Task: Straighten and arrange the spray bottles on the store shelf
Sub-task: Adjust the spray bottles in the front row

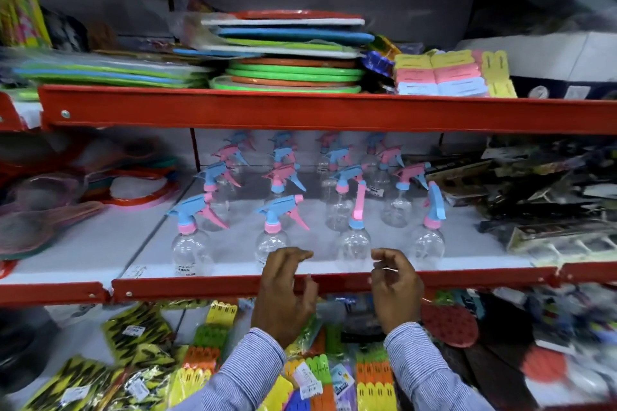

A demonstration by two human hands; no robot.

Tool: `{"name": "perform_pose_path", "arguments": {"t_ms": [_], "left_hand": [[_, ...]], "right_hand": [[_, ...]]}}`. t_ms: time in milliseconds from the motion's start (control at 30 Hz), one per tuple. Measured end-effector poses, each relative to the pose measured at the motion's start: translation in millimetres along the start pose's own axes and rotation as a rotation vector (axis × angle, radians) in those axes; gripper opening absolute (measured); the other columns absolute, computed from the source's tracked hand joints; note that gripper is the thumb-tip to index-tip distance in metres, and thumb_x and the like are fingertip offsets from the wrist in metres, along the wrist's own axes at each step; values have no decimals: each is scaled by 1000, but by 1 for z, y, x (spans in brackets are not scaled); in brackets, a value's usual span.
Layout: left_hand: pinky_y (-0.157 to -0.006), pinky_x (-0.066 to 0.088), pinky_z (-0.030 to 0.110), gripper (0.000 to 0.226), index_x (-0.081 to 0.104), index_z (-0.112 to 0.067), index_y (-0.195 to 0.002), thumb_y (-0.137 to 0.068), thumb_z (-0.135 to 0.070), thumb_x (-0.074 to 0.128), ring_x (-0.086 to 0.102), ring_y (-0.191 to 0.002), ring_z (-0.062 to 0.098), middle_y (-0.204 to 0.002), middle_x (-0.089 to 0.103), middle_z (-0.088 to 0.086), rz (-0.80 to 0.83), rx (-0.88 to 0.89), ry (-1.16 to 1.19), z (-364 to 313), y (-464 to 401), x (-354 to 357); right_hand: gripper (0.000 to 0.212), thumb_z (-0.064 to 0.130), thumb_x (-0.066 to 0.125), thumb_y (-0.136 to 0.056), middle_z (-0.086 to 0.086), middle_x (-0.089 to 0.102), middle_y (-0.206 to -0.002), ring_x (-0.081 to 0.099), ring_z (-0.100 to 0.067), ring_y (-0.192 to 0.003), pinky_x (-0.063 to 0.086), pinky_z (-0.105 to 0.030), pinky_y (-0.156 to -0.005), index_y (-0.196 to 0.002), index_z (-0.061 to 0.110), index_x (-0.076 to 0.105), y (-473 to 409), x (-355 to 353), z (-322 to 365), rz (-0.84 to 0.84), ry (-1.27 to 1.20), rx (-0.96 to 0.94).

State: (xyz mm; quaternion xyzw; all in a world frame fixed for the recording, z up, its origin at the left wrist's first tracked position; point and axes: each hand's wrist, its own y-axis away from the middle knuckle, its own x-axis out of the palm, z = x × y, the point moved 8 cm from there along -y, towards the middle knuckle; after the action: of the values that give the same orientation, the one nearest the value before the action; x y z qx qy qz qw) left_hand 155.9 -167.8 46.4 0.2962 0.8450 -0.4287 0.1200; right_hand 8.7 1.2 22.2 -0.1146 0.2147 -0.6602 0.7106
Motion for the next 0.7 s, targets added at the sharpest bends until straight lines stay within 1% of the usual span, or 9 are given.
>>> {"name": "perform_pose_path", "arguments": {"t_ms": [67,100,167,233,333,400,500,600,700], "left_hand": [[-100,32,7,38,59,-24,-115,-78,-16,58,50,-111,3,-116,55,-5,52,-14,2,-10,-3,20],[-102,34,11,41,57,-26,-118,-78,-19,58,50,-113,3,-119,54,-7,82,-36,1,-12,-4,31],[-103,41,22,50,50,-29,-126,-77,-23,59,51,-116,5,-125,52,-8,129,-90,-2,-13,-7,50],[-102,44,29,58,44,-28,-131,-75,-26,61,52,-117,8,-128,51,-7,140,-164,-2,-14,-6,67],[-102,43,29,60,41,-25,-131,-75,-24,64,51,-117,9,-129,51,-5,122,-245,-7,-18,-5,82],[-99,40,23,57,42,-23,-127,-75,-21,65,51,-115,9,-127,52,-4,100,-274,-28,-22,-4,89],[-98,36,20,54,44,-20,-125,-75,-21,64,51,-115,11,-125,54,-1,69,-294,-80,-24,-3,95],[-100,35,22,56,44,-21,-128,-76,-19,64,48,-119,12,-129,52,-1,70,-316,-105,-27,-2,98],[-106,40,32,60,43,-21,-132,-75,-24,61,48,-123,15,-133,53,0,84,-333,-116,-24,-4,100]], "right_hand": [[34,-2,56,-75,-2,70,-89,67,-21,-75,60,-42,-69,-92,27,64,-14,-3,-13,42,-34,58],[35,-2,56,-76,-4,69,-95,67,-20,-82,59,-43,-75,-98,25,63,-22,-2,-17,75,-39,70],[40,-1,57,-79,-8,65,-112,64,-21,-99,54,-37,-88,-113,21,58,-36,7,-25,192,-34,100],[53,1,56,-82,-8,56,-129,56,-21,-114,47,-32,-93,-131,19,46,-46,21,-33,376,-43,157],[68,1,53,-83,-4,45,-143,45,-20,-130,45,-32,-97,-144,21,29,-53,38,-39,604,-9,198],[71,1,53,-81,-2,46,-143,44,-19,-131,45,-37,-104,-144,23,28,-57,44,-39,687,15,188],[71,4,53,-79,-1,49,-141,47,-19,-129,47,-42,-104,-143,25,31,-61,45,-39,746,32,189],[62,4,54,-80,-4,55,-135,53,-21,-123,46,-37,-103,-139,20,40,-60,40,-39,725,33,163],[55,5,55,-83,-2,57,-131,55,-18,-119,46,-30,-97,-136,17,44,-60,34,-39,700,5,161]]}}
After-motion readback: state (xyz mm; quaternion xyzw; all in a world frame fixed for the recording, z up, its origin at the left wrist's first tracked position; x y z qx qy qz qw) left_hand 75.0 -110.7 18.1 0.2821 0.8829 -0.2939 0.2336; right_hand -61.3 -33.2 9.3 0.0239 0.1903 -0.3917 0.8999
